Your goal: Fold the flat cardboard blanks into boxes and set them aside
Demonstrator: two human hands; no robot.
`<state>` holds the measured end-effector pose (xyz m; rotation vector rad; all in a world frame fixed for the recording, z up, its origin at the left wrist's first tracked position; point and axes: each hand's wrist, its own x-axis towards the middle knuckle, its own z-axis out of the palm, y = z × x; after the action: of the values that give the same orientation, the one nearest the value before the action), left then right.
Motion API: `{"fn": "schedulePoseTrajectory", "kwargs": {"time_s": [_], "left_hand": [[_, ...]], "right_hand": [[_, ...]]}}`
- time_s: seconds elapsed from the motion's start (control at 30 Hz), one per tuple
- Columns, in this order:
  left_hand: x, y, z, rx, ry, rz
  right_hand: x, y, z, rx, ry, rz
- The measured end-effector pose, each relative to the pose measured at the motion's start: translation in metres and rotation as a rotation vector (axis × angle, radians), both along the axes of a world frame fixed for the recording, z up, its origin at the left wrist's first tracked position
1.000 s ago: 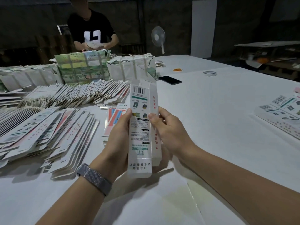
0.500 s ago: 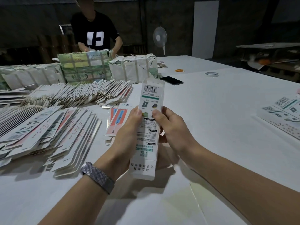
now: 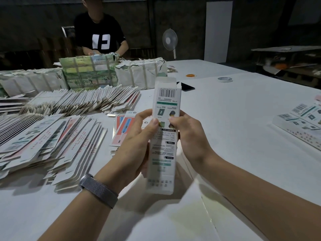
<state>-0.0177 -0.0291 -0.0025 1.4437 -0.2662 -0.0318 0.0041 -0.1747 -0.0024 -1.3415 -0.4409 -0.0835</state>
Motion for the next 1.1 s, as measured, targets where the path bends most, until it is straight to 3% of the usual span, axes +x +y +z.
{"fn": "schedulePoseTrajectory", "kwargs": {"time_s": [0.17,0.47,0.6,0.87,1.1], "left_hand": [[-0.003,-0.001,0.0,-0.071,0.085,-0.058],[-0.001,0.001,0.004,-0.218,0.044,0.128],[0.0,0.0,0.005,-0.177,-0.055,0.202],[0.002,0.0,0.001,-0.134,-0.089,0.185],[0.001,-0.002,-0.002,-0.089,-0.101,0.148]], "right_hand": [[0.0,-0.006,0.003,0.008,0.054,0.025],[-0.005,0.004,-0.004,-0.037,0.038,0.208],[-0.004,0.002,-0.005,-0.06,0.023,0.177],[-0.004,-0.002,0.002,-0.102,0.038,0.139],[-0.007,-0.004,0.005,-0.022,0.019,0.084]]}}
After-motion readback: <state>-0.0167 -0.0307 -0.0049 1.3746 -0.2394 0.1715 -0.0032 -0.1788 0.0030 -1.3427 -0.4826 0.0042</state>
